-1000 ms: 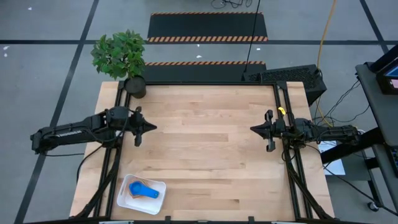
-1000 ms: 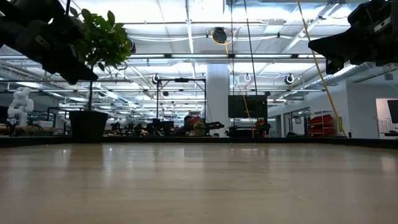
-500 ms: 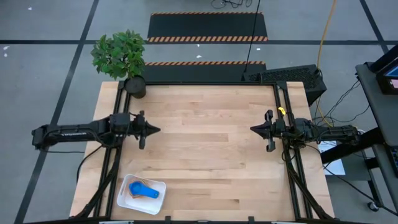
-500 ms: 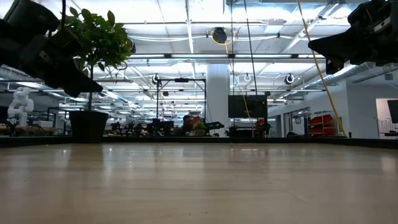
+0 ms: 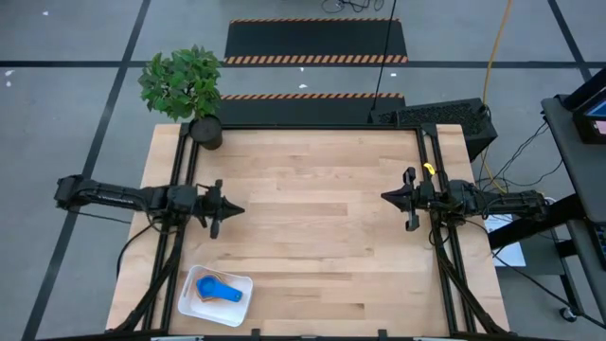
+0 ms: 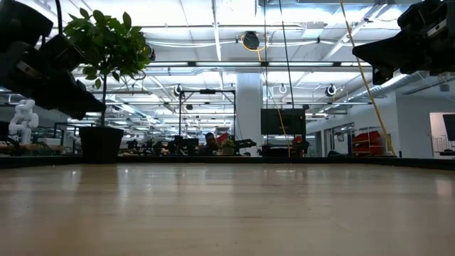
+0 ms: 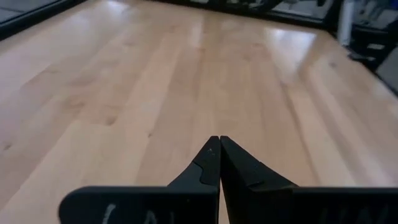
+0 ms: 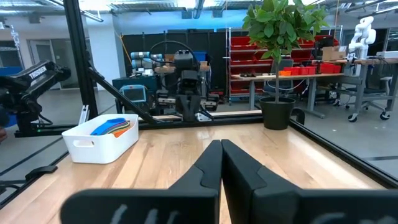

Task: Nest measuring cups in basket
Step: Return to Home Position

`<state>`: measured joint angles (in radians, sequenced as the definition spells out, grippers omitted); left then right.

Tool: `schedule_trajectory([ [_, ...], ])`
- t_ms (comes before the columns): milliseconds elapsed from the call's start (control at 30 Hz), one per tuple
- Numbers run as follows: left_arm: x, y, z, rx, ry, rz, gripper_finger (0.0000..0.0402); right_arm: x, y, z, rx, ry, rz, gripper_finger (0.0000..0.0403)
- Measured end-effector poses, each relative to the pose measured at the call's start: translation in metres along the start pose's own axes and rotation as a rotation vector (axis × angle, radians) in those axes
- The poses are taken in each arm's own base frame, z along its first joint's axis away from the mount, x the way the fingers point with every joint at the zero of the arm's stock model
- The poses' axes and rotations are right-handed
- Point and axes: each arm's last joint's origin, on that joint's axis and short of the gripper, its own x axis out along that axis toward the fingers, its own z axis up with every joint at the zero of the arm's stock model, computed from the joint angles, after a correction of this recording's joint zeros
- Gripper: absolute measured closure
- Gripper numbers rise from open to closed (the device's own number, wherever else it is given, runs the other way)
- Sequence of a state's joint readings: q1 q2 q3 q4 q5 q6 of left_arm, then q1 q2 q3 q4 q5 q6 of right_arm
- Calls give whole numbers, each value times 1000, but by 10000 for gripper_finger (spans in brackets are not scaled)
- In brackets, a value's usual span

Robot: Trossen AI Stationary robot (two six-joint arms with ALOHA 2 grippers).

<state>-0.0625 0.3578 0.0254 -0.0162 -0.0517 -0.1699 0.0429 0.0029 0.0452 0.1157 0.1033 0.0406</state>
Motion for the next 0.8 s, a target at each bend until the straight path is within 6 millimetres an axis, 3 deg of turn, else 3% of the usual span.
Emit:
schedule_trajectory([
  [800, -25, -5, 20, 77, -318, -34, 401, 0, 0, 0, 0, 0, 0, 403],
])
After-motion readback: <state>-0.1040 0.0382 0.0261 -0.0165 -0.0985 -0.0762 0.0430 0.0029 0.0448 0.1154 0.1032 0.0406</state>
